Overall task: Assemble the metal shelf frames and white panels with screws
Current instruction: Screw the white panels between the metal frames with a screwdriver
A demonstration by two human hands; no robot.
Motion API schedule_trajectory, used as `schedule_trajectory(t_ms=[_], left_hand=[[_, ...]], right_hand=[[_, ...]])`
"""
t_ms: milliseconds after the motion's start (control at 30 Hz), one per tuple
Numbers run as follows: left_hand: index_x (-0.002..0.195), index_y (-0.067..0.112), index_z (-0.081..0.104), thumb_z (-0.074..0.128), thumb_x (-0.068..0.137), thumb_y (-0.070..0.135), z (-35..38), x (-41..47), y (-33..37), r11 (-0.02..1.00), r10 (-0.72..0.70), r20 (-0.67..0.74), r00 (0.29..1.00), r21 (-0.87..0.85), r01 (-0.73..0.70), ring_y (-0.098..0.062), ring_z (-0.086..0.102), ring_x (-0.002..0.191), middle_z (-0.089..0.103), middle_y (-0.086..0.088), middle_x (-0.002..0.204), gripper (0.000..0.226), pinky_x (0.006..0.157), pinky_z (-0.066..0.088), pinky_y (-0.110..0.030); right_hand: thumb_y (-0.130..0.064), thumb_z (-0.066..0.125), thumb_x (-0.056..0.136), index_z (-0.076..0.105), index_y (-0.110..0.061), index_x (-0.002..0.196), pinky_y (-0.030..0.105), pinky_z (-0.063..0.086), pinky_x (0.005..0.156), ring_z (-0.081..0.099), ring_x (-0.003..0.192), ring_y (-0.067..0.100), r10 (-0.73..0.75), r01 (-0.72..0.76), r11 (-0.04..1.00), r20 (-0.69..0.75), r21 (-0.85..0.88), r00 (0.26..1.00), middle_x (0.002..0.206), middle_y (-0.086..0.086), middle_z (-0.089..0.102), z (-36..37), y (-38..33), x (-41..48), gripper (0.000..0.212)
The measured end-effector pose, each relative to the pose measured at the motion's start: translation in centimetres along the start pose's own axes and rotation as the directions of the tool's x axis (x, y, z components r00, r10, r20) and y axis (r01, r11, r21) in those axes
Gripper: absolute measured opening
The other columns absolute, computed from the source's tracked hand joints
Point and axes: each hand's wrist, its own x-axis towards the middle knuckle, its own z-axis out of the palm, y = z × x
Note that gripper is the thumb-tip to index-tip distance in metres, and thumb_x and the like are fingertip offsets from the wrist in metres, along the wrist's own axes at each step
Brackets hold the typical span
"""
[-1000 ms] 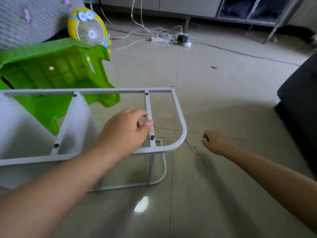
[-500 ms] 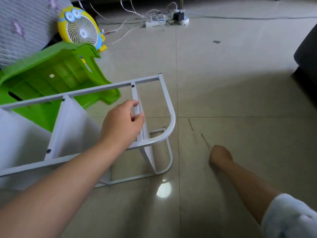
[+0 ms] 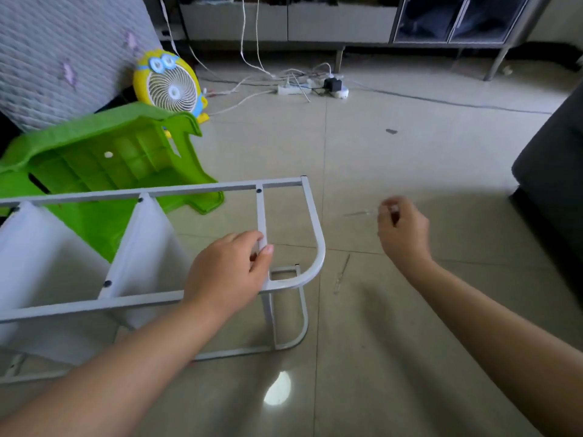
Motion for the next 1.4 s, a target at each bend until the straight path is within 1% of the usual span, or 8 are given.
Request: schedule_trajectory(t_ms=[133,200,367,467,567,967,1133,1400], left_hand=[[0.091,0.010,0.072,0.042,0.074,0.051,-1.0,-2.0,-1.4,0.995,0.097,0.008,0.995,0.004,-0.097,-0.014,0.063,0.069,0.066,0.001,0.075,0.054,0.064,0.045,-0.021],[0.080,0.017,0.073,0.048,0.069,0.051,-1.5,-2.3,-2.1,0.991,0.083,0.016,0.996,-0.111,-0.081,0.003,0.056,0.064,0.058,0.014,0.067,0.043,0.060,0.037,-0.003],[0.076,0.035,0.068,0.049,0.059,0.056,-1.7,-1.9,-2.6,0.957,0.054,0.063,0.997,-0.287,-0.034,0.006,0.052,0.063,0.055,0.015,0.058,0.033,0.055,0.036,-0.007],[0.098,0.051,0.051,0.050,0.057,0.060,-1.7,-1.9,-2.5,0.950,0.071,0.094,0.993,-0.311,-0.039,0.004,0.053,0.067,0.057,0.033,0.081,0.042,0.057,0.039,-0.015],[0.098,0.051,0.051,0.061,0.058,0.052,-1.8,-2.0,-2.3,0.941,0.065,0.115,0.991,-0.338,-0.022,0.007,0.053,0.068,0.055,0.037,0.078,0.041,0.059,0.042,-0.018],[0.099,0.049,0.051,0.046,0.055,0.062,-1.0,-2.1,-2.8,0.950,0.069,0.051,0.996,-0.309,-0.050,0.003,0.054,0.072,0.050,0.020,0.060,0.046,0.061,0.044,-0.025],[0.069,0.027,0.070,0.047,0.055,0.061,-1.2,-2.3,-2.8,0.950,0.043,0.070,0.997,-0.312,-0.019,-0.005,0.054,0.066,0.053,0.018,0.062,0.043,0.062,0.048,-0.031],[0.070,0.021,0.073,0.061,0.061,0.046,-1.7,-2.4,-2.2,0.953,0.012,0.116,0.993,-0.301,0.024,-0.006,0.055,0.068,0.056,0.013,0.068,0.029,0.067,0.049,-0.034]], right_hand=[[-0.018,0.045,0.095,0.056,-0.001,0.104,0.039,0.049,0.067,0.061,0.068,0.029,-0.349,0.352,0.931,-0.053,0.097,0.936,0.071,0.008,0.061,-1.5,-5.9,-1.4,0.022],[-0.027,0.040,0.092,0.053,-0.010,0.094,0.024,0.046,0.057,0.057,0.055,0.007,-0.491,0.482,0.860,0.017,0.168,0.871,0.061,-0.008,0.057,-1.5,-8.0,-2.7,0.022],[-0.040,0.028,0.083,0.034,-0.034,0.076,0.009,0.039,0.048,0.056,0.053,-0.003,-0.621,0.547,0.775,0.221,0.316,0.752,0.055,-0.019,0.049,-0.5,-10.4,-4.8,0.011],[-0.040,0.026,0.082,0.032,-0.033,0.075,0.022,0.039,0.051,0.053,0.052,0.010,-0.650,0.584,0.754,0.214,0.300,0.729,0.058,-0.015,0.049,-0.1,-11.0,-4.6,0.011],[-0.038,0.025,0.083,0.034,-0.030,0.076,0.015,0.037,0.052,0.053,0.055,-0.004,-0.672,0.612,0.735,0.190,0.293,0.716,0.059,-0.018,0.047,-0.2,-11.4,-3.9,0.013],[-0.032,0.028,0.087,0.037,-0.016,0.082,0.010,0.031,0.047,0.048,0.051,-0.006,-0.741,0.705,0.672,0.195,0.228,0.643,0.052,-0.021,0.038,-0.5,-12.0,-3.7,0.019],[-0.025,0.030,0.089,0.048,-0.002,0.082,0.017,0.031,0.044,0.045,0.049,0.011,-0.782,0.761,0.621,0.215,0.188,0.585,0.053,-0.010,0.043,-0.8,-12.8,-3.7,0.030],[-0.030,0.029,0.088,0.050,0.001,0.084,0.033,0.038,0.045,0.042,0.043,0.023,-0.768,0.785,0.614,0.299,0.087,0.567,0.053,0.002,0.047,-1.1,-13.6,-3.8,0.037]])
